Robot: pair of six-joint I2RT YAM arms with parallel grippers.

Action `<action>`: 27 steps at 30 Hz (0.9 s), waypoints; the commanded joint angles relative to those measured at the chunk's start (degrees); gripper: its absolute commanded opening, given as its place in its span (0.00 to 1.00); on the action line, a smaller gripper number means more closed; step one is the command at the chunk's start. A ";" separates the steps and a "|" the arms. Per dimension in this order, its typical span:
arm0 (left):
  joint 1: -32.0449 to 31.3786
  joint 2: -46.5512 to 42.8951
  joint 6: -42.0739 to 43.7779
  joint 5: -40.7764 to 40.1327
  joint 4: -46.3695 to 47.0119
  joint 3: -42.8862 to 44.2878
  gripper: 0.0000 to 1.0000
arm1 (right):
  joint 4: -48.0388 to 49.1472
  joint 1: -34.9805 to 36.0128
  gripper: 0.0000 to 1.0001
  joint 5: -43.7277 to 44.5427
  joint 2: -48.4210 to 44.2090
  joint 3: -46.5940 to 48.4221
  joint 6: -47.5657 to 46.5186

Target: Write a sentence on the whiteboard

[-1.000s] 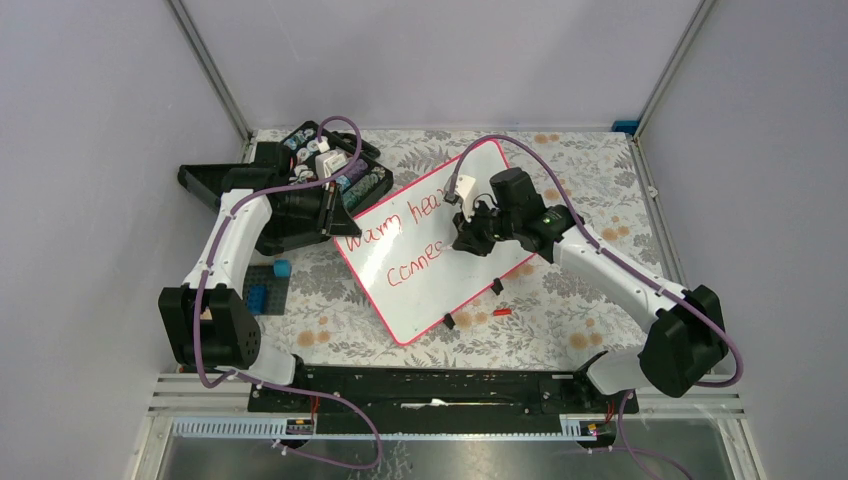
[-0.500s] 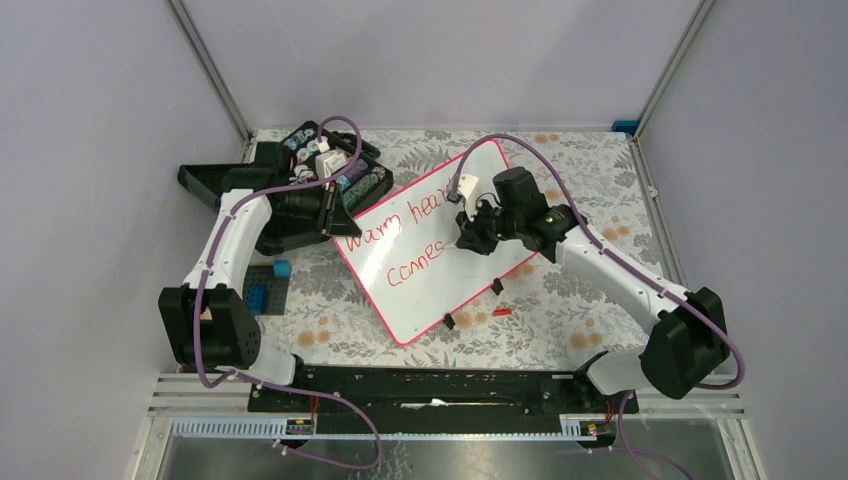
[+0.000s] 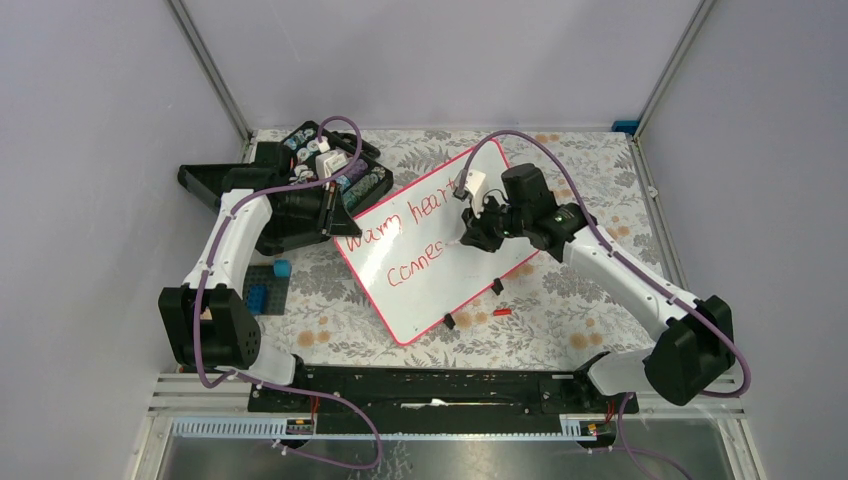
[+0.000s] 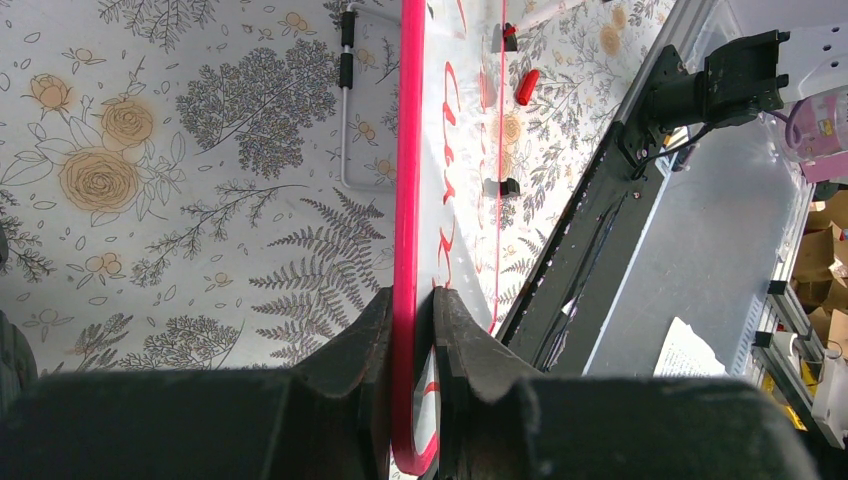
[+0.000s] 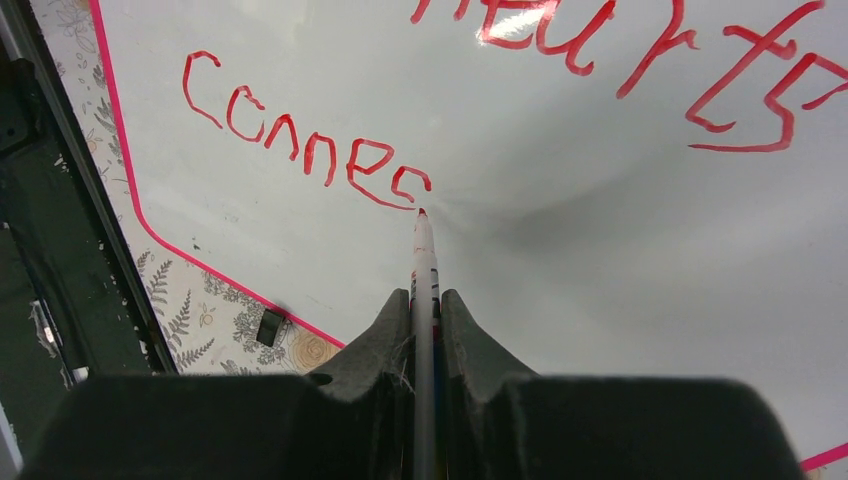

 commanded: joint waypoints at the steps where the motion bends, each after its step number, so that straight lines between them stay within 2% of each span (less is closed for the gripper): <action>1: -1.86 1.47 2.80 -4.44 0.20 -0.57 0.00 | 0.65 -0.63 0.00 1.07 -0.72 2.96 -0.39; 16: -1.94 1.58 2.80 -4.70 0.19 -0.64 0.00 | 2.34 -0.65 0.00 0.35 2.70 3.95 0.73; 27: -1.95 1.90 2.87 -4.69 0.22 -0.56 0.00 | 2.99 -0.86 0.00 4.94 3.03 3.38 -0.29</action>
